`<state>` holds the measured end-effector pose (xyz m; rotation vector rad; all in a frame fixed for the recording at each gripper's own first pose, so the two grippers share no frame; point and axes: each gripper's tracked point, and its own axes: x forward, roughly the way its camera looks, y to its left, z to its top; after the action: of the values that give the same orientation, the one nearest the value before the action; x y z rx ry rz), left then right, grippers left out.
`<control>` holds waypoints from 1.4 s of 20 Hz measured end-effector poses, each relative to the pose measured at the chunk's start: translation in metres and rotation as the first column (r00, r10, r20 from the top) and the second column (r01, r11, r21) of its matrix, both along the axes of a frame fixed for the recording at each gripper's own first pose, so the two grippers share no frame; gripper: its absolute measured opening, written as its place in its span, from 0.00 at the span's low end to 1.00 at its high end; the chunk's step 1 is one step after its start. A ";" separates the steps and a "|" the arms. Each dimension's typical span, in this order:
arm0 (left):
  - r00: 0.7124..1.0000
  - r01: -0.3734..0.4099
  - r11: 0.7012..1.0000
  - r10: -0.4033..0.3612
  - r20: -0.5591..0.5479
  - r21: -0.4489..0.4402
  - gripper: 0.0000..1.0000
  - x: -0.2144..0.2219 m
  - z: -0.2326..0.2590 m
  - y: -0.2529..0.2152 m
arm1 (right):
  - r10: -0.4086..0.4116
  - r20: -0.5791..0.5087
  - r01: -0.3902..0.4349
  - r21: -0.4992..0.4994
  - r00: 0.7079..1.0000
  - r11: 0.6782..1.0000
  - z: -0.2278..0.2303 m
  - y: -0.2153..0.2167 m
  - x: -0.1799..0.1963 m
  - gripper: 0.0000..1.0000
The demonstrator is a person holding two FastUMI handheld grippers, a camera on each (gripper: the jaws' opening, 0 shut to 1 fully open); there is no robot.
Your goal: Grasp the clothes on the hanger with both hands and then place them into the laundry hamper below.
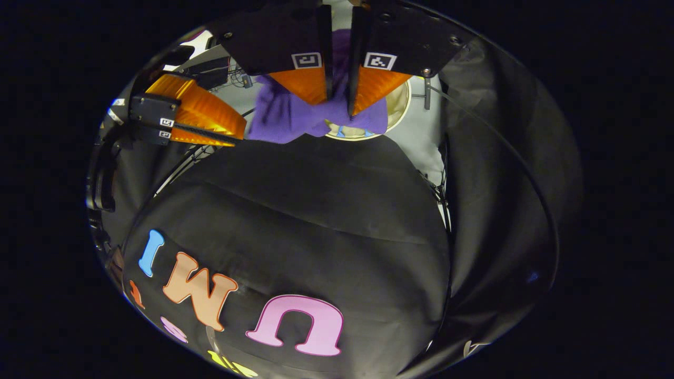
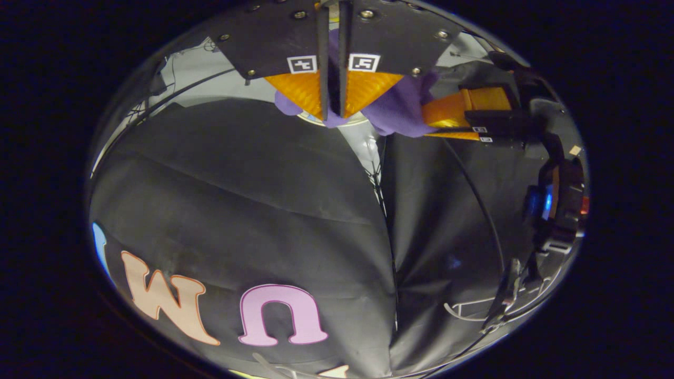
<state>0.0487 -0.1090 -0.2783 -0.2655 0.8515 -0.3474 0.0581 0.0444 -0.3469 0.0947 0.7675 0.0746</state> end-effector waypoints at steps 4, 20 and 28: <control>1.000 0.001 1.000 -0.001 0.027 0.007 0.20 0.009 0.005 0.003 | 0.009 0.001 -0.009 -0.010 1.000 1.000 0.001 -0.002 0.001 0.08; 0.977 0.006 1.000 -0.001 0.212 -0.024 0.28 0.039 0.086 -0.007 | -0.101 0.151 0.104 -0.016 0.983 0.994 0.079 -0.039 0.033 0.08; 0.908 0.024 0.997 0.010 0.418 -0.076 0.38 0.065 0.188 -0.021 | -0.152 0.378 0.181 -0.043 0.913 0.982 0.192 -0.078 0.062 0.15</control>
<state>0.1141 -0.1299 -0.0899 -0.2496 0.4147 -0.4275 0.1206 -0.0338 -0.1552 0.0696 0.3766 -0.0986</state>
